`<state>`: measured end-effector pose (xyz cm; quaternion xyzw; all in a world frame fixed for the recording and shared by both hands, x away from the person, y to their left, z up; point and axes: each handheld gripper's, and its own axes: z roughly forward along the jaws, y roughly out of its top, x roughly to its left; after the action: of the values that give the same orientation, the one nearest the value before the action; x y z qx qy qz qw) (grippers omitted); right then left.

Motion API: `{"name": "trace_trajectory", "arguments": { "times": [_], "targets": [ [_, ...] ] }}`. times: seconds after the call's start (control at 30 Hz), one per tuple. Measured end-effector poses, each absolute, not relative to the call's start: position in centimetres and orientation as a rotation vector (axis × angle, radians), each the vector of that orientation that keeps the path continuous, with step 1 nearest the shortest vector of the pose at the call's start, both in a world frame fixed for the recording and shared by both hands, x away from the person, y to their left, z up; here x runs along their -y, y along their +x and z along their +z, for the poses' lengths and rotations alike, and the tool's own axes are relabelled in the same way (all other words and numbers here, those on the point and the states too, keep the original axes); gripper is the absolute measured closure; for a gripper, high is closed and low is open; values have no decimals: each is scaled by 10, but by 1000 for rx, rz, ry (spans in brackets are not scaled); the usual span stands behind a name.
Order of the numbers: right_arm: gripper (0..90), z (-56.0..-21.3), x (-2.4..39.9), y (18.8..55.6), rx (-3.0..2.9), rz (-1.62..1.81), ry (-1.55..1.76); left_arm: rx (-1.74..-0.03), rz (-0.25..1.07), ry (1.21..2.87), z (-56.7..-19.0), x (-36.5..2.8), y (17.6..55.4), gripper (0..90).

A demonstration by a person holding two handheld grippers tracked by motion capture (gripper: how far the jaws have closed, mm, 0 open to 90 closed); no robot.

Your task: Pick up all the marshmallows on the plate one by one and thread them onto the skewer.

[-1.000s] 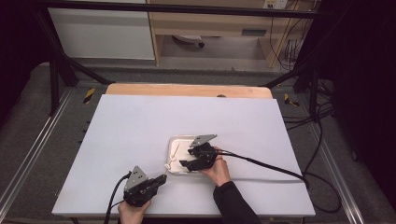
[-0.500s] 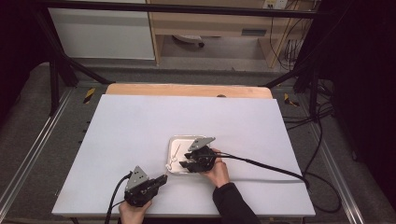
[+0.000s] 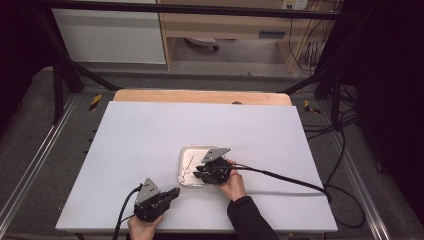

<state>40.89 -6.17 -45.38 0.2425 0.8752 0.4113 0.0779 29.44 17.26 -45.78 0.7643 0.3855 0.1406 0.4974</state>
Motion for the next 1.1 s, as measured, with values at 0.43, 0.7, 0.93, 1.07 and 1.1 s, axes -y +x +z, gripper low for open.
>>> {"name": "trace_trajectory", "arguments": {
  "times": [0.43,0.7,0.93,1.07,1.1],
  "targets": [
    [798,-440,67,410,-2620,1275,815,-931,342,1850,-457,-173,294,881],
    [707,-443,66,411,-2626,1261,776,-927,342,1856,-458,-172,294,881],
    [655,-453,63,412,-2629,1211,724,-928,338,1857,-459,-172,294,881],
    [703,-453,63,410,-2616,1210,706,-927,336,1856,-459,-171,294,881],
    [716,-453,63,409,-2613,1204,705,-926,336,1856,-459,-171,294,881]
  ]
}}
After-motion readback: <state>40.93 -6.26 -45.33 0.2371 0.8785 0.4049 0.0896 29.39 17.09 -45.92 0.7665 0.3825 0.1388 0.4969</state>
